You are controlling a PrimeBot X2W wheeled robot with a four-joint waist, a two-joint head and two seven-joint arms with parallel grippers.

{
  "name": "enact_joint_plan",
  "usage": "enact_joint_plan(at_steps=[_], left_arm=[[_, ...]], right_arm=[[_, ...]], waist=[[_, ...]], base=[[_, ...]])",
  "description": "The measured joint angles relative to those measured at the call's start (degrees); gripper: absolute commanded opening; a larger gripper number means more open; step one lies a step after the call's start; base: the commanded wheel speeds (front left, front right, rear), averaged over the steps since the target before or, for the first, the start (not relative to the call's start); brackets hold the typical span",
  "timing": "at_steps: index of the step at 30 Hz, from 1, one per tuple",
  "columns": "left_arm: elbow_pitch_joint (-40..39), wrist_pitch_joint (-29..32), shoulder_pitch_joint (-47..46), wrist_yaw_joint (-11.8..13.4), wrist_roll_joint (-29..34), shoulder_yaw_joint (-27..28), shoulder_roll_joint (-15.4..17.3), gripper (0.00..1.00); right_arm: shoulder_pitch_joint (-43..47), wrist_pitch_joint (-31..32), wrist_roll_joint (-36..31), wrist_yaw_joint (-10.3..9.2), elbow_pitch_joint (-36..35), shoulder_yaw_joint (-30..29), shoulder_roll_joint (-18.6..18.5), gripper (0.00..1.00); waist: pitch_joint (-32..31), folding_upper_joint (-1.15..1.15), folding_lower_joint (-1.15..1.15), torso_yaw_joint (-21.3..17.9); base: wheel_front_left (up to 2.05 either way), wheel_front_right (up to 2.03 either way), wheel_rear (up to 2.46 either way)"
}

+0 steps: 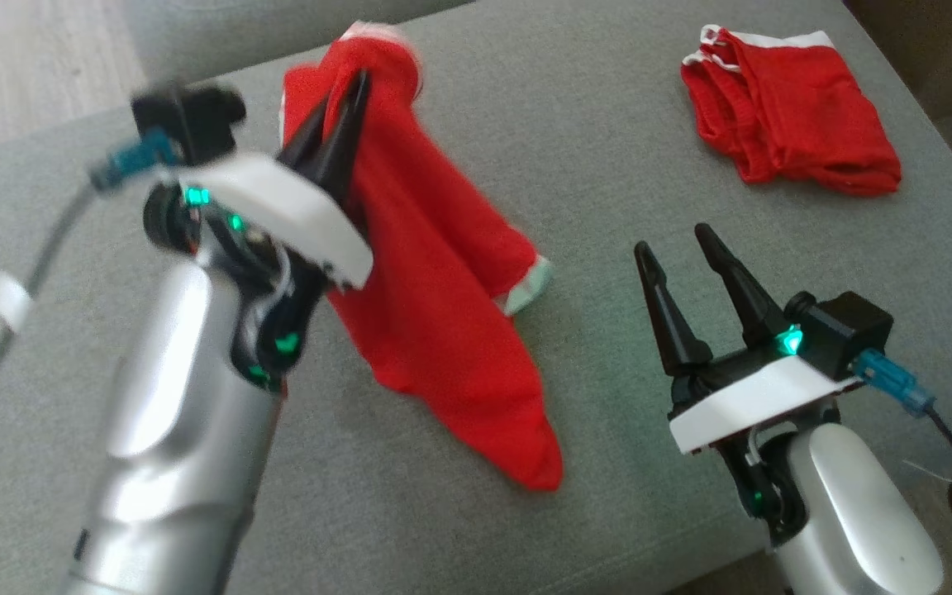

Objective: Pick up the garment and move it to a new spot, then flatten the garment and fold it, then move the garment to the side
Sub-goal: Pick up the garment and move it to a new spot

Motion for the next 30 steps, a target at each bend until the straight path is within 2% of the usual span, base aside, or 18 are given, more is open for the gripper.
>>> enact_joint_plan(at_steps=[4, 5, 6, 10, 18, 26, 30], left_arm=[[8.28, -8.15, 2.35, -0.23, 4.89, -1.29, 0.34, 0.0], [10.49, -10.1, 3.02, -0.23, 6.16, -1.82, 0.48, 0.36], [12.45, -11.94, 3.78, -0.23, 7.2, -2.13, 0.54, 1.0], [18.33, -20.22, 7.34, -0.31, 7.72, -2.48, 0.08, 1.0], [15.52, -33.08, 15.98, 0.42, 7.12, 0.6, 1.23, 1.0], [8.59, -35.67, 28.2, 3.66, 7.81, 6.73, 6.92, 1.0], [7.0, -35.73, 32.57, 4.88, 7.79, 8.54, 7.4, 1.0]], right_arm=[[-1.29, -0.59, 0.25, 0.0, 1.11, 0.42, 0.07, 1.0], [-1.43, -0.67, 0.44, 0.0, 1.4, 0.55, 0.08, 1.0], [-1.46, -0.68, 0.48, 0.0, 1.59, 0.63, 0.1, 1.0], [-1.35, -0.76, 0.48, 0.0, 2.3, 0.05, 0.05, 1.0], [1.87, 0.11, 0.47, 0.0, 1.79, -1.89, -0.49, 1.0], [5.14, 1.42, 0.47, 0.0, 1.21, -4.36, -0.6, 1.0], [7.43, 1.92, 0.47, 0.0, 1.44, -5.31, -0.59, 1.0]], waist=[[0.72, 0.0, 0.0, -0.67], [0.59, 0.0, 0.0, -0.67], [0.39, 0.0, 0.0, -0.63], [-1.09, 0.0, -0.01, 0.49], [-4.29, 0.0, -0.02, 4.48], [-6.92, 0.0, -0.02, 8.57], [-8.17, 0.0, -0.02, 9.47]], base=[[0.0, 0.0, 0.0], [0.0, 0.0, 0.0], [0.0, 0.0, 0.0], [0.0, 0.0, 0.0], [0.0, 0.0, 0.0], [0.0, 0.0, 0.0], [0.0, 0.0, 0.0]])
